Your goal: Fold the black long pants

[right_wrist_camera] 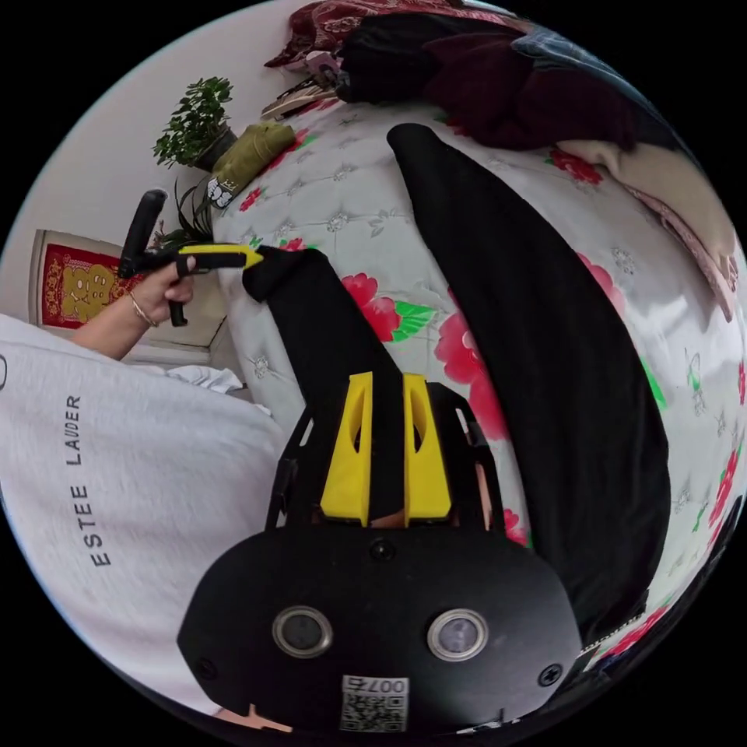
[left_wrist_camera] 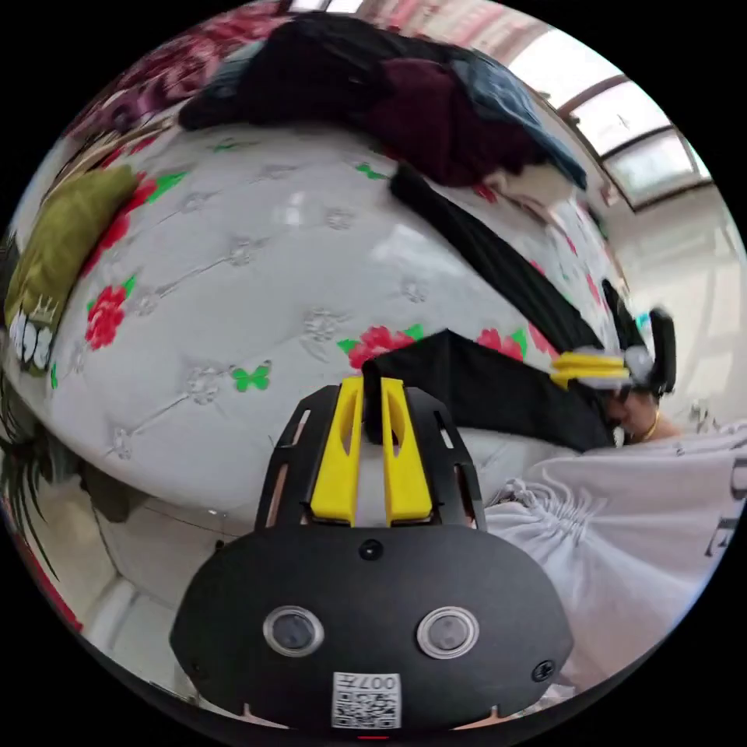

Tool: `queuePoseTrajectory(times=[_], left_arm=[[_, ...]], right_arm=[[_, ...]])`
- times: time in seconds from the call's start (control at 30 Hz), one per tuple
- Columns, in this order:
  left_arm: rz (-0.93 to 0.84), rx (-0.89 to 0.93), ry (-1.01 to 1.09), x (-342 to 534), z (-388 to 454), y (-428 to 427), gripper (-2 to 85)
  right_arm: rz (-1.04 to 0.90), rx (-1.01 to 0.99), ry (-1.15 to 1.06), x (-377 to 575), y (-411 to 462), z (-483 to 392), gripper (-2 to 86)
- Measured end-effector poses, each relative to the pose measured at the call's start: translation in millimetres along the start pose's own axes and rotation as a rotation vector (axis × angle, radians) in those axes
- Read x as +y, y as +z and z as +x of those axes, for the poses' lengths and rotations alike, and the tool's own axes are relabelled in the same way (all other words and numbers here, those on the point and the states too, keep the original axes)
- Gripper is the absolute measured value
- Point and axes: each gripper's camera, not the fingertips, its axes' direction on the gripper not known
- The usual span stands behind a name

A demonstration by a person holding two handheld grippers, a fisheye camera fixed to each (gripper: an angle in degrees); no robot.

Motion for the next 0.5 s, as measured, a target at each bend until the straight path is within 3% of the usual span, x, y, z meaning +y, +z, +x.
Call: queuePoseTrajectory(times=[0.17,0.5], left_arm=[[0.117,-0.014,-0.003,-39.4,-23.1,-25.8,6.8],[0.095,0.04,0.512,-199.6,108.9,79.5,12.9]], right_arm=[[-0.011,-0.025,0.046,5.9,9.0,-7.7,8.7],[0.019,0.006,0.013,-18.2,-20.1,-30.2,8.8]])
